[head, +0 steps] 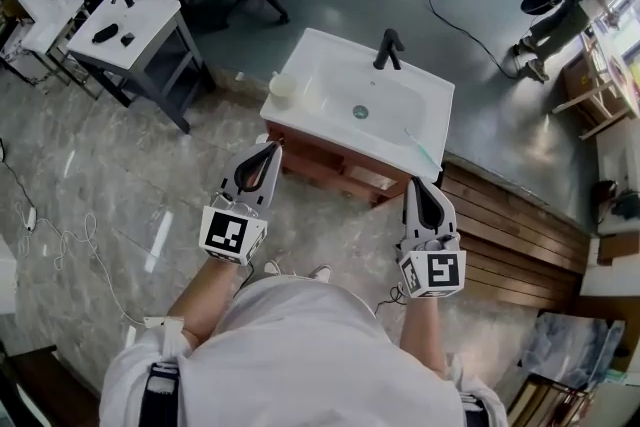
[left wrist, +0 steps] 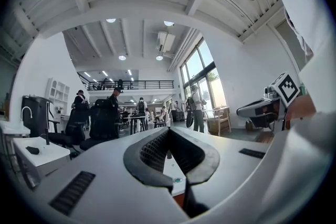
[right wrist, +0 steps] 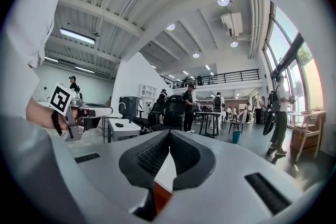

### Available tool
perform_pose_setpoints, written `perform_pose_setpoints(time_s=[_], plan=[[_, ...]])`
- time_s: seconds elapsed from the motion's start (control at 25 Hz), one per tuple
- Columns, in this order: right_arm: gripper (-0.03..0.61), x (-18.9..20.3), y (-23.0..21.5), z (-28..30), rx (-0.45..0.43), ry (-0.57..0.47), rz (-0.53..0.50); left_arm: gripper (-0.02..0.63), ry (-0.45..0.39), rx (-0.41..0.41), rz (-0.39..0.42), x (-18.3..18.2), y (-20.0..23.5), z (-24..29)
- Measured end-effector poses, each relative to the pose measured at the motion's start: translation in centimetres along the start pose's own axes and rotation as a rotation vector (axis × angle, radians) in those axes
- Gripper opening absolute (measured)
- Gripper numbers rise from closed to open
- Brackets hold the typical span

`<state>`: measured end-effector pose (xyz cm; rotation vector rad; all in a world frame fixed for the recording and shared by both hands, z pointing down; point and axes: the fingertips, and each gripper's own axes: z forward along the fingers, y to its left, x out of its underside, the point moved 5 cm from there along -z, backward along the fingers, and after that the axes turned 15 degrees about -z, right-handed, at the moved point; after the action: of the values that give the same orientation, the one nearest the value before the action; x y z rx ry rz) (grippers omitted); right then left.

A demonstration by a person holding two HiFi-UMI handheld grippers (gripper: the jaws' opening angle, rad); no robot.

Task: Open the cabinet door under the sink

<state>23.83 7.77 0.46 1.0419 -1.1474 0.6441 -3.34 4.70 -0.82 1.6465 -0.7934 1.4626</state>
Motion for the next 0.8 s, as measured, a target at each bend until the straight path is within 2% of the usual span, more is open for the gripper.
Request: perform_pose_setpoints(time_s=[0.4,0.8], plan=[[0.031,0.3,2.1,0.0,-0.021,0.014,0.002,0.017,0.018,-0.001,-0.011,0.8,0.5,-1.0],[0.031,-0.3,3.6,-0.6,0.000,0.019,0.011,0.017,0.024,0.019,-0.016,0.7,1.1,-1.9]])
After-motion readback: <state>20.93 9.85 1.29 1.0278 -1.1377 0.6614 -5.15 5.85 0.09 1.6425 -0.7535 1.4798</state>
